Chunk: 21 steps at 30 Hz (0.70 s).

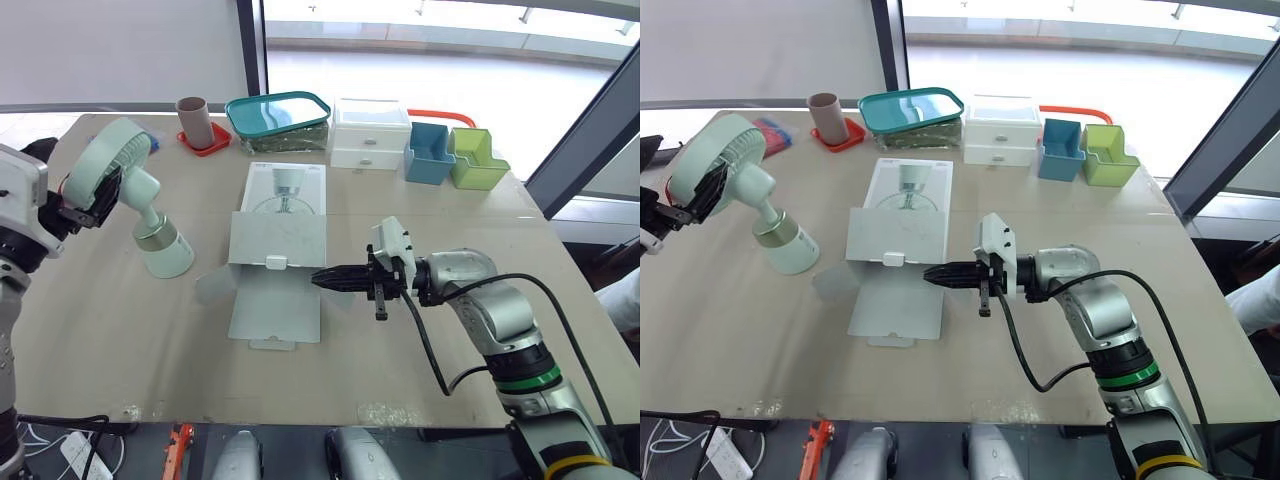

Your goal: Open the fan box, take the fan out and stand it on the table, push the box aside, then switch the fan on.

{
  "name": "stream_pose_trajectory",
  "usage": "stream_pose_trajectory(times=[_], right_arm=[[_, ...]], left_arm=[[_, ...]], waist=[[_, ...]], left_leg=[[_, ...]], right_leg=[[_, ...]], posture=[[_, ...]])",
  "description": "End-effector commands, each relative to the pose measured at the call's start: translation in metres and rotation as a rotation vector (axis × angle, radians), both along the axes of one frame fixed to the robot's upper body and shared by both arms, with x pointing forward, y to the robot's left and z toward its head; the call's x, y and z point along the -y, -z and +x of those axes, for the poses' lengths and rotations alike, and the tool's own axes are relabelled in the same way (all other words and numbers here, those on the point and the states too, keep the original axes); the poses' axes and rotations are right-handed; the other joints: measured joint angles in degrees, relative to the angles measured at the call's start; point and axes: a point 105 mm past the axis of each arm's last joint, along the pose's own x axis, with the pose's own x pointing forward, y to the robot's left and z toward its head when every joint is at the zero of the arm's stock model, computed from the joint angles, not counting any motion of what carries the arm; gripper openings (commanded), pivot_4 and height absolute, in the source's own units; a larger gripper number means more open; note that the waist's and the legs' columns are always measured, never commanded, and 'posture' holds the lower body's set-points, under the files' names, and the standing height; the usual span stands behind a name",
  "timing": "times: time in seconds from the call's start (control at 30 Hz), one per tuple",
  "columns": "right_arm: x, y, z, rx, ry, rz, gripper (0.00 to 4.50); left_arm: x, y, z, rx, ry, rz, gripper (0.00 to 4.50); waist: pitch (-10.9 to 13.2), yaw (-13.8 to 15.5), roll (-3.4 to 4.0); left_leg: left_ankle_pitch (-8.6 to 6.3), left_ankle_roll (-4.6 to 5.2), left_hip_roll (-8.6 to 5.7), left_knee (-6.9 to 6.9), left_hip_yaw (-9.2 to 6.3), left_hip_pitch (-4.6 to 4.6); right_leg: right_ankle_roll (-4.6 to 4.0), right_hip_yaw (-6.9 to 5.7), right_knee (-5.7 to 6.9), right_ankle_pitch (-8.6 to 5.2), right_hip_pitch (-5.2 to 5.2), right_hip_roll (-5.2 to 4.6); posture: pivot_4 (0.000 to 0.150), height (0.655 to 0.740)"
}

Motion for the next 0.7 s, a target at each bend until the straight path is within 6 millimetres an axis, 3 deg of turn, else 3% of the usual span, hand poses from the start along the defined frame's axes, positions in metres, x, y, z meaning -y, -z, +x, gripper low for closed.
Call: stream_pose_trajectory(times=[0.03, 0.4, 0.6, 0.7], right_arm=[[0.001, -0.013, -0.004, 0.056, -0.004, 0.015, 0.00], [0.007, -0.019, -0.006, 0.058, 0.011, 0.021, 0.00], [0.010, -0.023, -0.005, 0.060, 0.036, 0.032, 0.00], [0.012, -0.025, -0.004, 0.063, 0.058, 0.039, 0.00]], left_arm=[[0.002, -0.008, -0.002, 0.044, 0.003, 0.002, 4.10], [0.030, -0.005, -0.003, 0.049, 0.155, -0.053, 4.10], [0.065, -0.027, -0.023, 0.219, 0.362, 0.004, 4.10], [0.086, -0.025, -0.030, 0.205, 0.489, 0.006, 4.10]], waist=[[0.0, 0.0, 0.00], [0.0, 0.0, -0.01], [0.0, 0.1, -0.02], [0.0, 0.1, -0.02]], left_leg=[[0.00, 0.00, 0.00, 0.00, 0.00, 0.00], [0.00, 0.00, -0.01, 0.02, -0.03, -0.03], [0.00, -0.01, -0.02, 0.04, -0.05, -0.07], [0.01, -0.03, -0.03, 0.04, -0.04, -0.06]], right_leg=[[0.00, 0.00, 0.00, 0.00, 0.00, 0.00], [0.01, 0.00, 0.00, 0.00, 0.01, 0.00], [0.02, -0.02, 0.00, 0.01, 0.01, -0.01], [0.02, -0.01, 0.00, 0.01, 0.01, -0.01]], posture=[[0.150, 0.7400], [0.150, 0.7400], [0.150, 0.7400], [0.150, 0.7400]])
